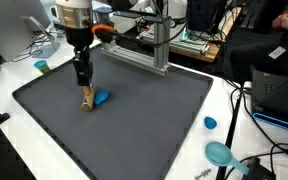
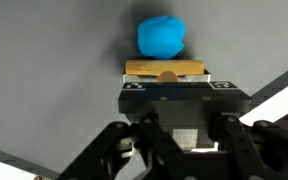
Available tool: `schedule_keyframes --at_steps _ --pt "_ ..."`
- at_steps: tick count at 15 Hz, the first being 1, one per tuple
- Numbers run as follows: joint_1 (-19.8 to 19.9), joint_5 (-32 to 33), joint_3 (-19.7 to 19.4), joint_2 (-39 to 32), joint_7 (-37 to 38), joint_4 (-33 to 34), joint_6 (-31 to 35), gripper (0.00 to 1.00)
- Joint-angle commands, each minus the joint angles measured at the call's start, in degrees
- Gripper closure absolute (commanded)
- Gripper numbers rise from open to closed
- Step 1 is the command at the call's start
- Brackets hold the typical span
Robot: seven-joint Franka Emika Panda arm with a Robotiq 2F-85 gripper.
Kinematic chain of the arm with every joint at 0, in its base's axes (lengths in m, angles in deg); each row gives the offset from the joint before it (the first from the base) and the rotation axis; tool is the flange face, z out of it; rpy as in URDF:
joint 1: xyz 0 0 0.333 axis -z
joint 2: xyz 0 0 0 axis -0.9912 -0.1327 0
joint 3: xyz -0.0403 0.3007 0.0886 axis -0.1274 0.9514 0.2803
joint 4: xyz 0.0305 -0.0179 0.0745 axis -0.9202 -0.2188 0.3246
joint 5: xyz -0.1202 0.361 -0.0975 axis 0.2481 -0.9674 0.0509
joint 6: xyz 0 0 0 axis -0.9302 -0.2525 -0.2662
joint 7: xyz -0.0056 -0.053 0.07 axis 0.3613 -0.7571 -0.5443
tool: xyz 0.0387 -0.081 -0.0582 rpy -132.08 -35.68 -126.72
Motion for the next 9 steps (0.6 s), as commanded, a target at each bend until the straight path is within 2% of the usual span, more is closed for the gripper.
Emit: schedule_keyframes --at_steps 1,6,9 --pt "0.74 -1.17 0.39 -0.04 -1.63 -0.84 3.05 0.78" --pt "0.42 -0.34 -0.99 3.13 -0.97 -3.36 9.75 0.78" --pt "0.84 0.98 -1.28 6.50 -6.70 -5.36 11.01 0.78"
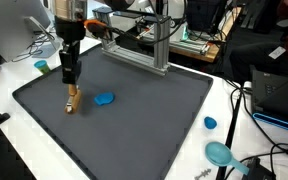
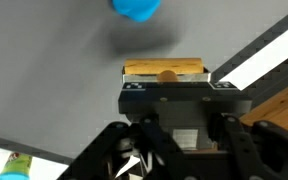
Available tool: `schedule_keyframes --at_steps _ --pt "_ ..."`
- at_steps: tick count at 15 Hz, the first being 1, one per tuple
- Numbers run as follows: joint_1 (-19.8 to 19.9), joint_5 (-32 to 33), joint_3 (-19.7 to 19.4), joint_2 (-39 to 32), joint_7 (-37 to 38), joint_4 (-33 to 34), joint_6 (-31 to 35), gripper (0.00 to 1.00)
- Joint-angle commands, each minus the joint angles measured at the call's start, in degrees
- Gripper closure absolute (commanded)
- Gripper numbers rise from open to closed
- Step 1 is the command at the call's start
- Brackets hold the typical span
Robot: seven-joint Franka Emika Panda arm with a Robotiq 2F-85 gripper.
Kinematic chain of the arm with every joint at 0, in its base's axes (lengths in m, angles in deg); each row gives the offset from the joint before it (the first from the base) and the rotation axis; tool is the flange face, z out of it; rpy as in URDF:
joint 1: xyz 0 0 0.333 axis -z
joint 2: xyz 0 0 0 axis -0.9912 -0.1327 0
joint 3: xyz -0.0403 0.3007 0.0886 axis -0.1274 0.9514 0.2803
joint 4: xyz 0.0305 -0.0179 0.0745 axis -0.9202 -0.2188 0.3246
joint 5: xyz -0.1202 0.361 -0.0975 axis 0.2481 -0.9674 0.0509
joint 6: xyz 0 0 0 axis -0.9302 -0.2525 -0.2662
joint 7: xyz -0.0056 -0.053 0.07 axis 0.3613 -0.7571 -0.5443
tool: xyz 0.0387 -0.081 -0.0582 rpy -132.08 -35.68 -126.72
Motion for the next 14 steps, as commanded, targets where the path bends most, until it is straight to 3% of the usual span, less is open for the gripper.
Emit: schedule_keyframes --at_steps 1,6,9,10,13,14 --pt "1.99 -0.72 1.73 7.20 -10.85 -5.33 0.19 0.78" --pt "5.25 -6.25 6.42 12.75 -32.27 -7.74 -2.87 0.78" --pt "13.48 -14.99 16.64 13.62 -44.75 -1.19 -10.88 0.78" --pt "7.44 -10.02 9.69 11.94 -37.84 -4.84 -5.41 0.53" --pt "10.04 -13.67 13.25 13.44 -42.87 -1.78 -10.01 0.53" --pt "10.17 -13.71 13.37 13.51 -43.09 -1.65 -10.15 0.78"
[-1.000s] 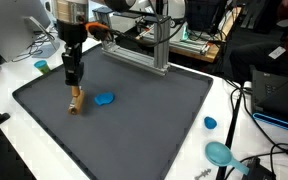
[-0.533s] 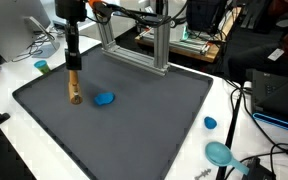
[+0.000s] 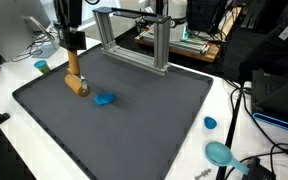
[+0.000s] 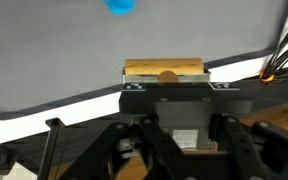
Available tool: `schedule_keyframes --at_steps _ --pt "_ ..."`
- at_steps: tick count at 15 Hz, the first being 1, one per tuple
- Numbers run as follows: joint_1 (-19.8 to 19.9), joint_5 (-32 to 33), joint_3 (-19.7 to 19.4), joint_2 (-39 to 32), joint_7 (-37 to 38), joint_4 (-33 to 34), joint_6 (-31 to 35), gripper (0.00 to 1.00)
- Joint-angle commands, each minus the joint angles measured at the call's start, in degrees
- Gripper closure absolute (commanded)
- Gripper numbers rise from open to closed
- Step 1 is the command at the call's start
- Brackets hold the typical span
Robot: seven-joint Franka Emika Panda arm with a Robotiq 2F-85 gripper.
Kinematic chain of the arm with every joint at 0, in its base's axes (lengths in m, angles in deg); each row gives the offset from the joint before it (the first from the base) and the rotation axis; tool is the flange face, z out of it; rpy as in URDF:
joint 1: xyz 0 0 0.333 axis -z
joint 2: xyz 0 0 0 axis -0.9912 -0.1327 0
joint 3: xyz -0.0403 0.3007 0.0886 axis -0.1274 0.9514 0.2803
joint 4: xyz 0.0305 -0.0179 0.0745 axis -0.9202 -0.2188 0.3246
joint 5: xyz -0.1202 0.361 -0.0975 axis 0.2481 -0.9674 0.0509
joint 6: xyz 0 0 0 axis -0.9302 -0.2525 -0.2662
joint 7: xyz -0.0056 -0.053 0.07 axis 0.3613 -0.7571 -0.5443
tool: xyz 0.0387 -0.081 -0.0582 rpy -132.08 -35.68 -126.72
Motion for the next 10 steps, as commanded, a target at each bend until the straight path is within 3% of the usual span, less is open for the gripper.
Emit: schedule_keyframes --at_steps 1,3,7,10 --pt "-2.05 -1.09 -2.02 0.63 -3.69 -0.50 -0.86 0.78" --pt "-2.96 3.13 -2.76 2.34 -7.99 -2.99 -2.60 0.78" --pt "-2.96 3.70 -2.48 3.73 -19.31 -5.43 -4.77 0.78" --pt "-3.07 8.00 -3.20 2.07 -25.27 -5.32 -4.76 0.78"
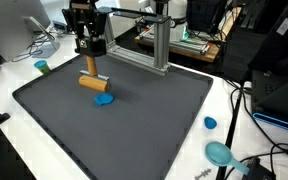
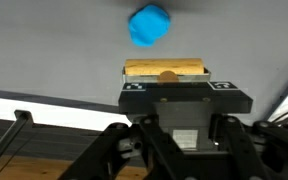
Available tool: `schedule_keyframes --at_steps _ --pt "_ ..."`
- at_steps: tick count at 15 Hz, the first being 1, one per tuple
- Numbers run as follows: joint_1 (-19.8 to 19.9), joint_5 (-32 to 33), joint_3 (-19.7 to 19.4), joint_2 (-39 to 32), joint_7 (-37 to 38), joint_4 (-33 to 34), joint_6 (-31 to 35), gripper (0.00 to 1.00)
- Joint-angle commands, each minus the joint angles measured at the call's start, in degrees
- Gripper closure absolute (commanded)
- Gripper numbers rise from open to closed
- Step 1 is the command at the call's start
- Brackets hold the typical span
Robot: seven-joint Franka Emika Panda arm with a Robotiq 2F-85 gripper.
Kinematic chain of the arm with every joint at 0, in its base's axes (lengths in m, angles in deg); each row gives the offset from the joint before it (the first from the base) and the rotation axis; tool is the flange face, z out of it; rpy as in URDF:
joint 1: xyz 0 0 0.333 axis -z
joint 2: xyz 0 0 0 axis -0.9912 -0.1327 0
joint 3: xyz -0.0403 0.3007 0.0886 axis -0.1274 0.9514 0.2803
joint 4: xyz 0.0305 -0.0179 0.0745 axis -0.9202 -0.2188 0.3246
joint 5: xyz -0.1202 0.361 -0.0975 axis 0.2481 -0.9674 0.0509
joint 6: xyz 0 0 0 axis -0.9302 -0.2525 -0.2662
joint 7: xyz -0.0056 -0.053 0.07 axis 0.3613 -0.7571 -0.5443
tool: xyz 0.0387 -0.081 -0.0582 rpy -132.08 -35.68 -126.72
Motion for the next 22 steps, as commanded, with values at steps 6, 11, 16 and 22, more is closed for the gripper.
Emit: schedule_keyframes --at_steps 6,11,16,22 --pt "-0.45 2.37 -1.79 -0.89 -7.65 -0.81 0.46 0.53" --pt "-0.53 2.23 -0.27 -1.98 -14.94 -1.23 -1.38 0.78" --pt "-1.33 6.21 1.08 -3.71 -24.38 -3.76 3.35 0.78" --pt "-1.56 5.91 1.04 -6.08 -24.26 -2.35 2.32 0.78"
